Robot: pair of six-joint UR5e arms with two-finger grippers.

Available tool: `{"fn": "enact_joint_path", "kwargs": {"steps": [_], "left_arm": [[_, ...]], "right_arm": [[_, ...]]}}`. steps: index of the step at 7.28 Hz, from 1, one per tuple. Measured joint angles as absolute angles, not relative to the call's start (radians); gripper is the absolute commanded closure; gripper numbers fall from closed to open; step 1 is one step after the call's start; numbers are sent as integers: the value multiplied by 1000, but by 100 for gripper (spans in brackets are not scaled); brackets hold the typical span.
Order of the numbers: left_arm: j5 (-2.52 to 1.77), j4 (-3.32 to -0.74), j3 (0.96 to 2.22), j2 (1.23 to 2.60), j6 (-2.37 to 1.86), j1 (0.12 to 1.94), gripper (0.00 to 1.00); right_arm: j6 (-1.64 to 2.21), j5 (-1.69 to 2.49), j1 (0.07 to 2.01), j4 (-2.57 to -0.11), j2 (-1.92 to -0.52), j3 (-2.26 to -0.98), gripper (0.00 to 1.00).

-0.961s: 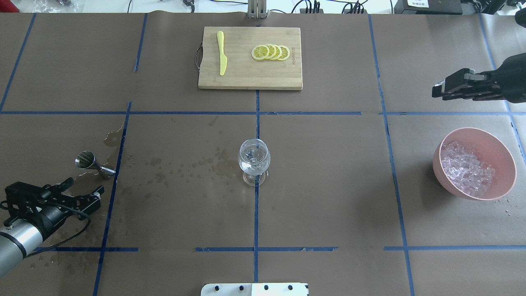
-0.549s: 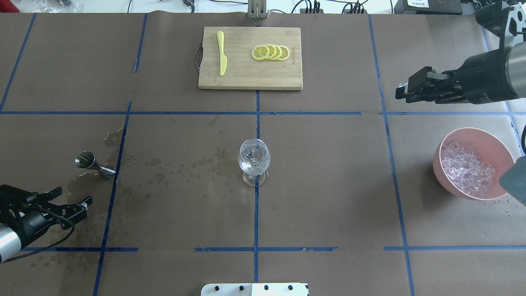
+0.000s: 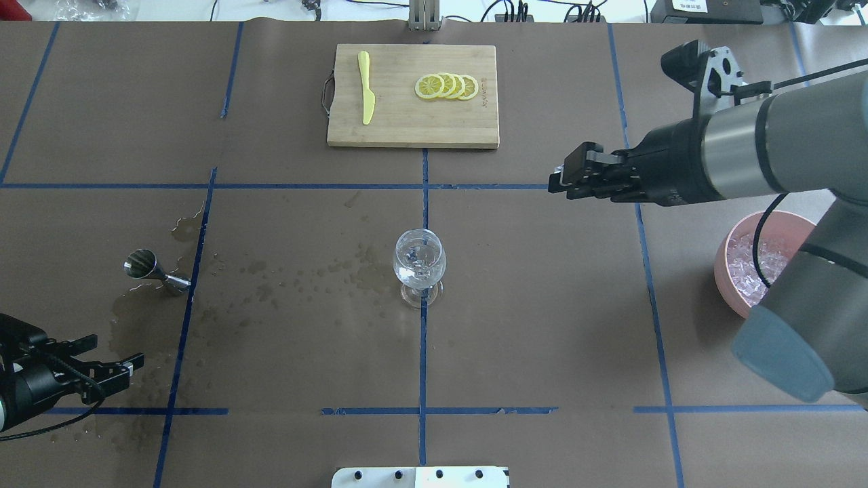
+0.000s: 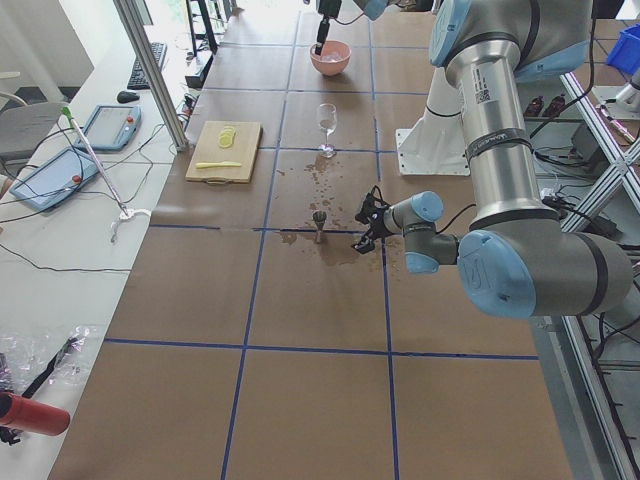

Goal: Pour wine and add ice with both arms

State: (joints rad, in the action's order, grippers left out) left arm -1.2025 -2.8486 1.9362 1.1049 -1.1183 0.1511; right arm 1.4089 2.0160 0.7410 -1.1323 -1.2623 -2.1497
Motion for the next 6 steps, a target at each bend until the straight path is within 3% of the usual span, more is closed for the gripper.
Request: {"fn": "enact_joint_path", "kwargs": {"steps": [6], "left_arm": [[-1467,-2809,2026,1043,-1123,248,0]], "right_arm": [[1452,1800,515,-1135,-1013,-1942,100]]}}
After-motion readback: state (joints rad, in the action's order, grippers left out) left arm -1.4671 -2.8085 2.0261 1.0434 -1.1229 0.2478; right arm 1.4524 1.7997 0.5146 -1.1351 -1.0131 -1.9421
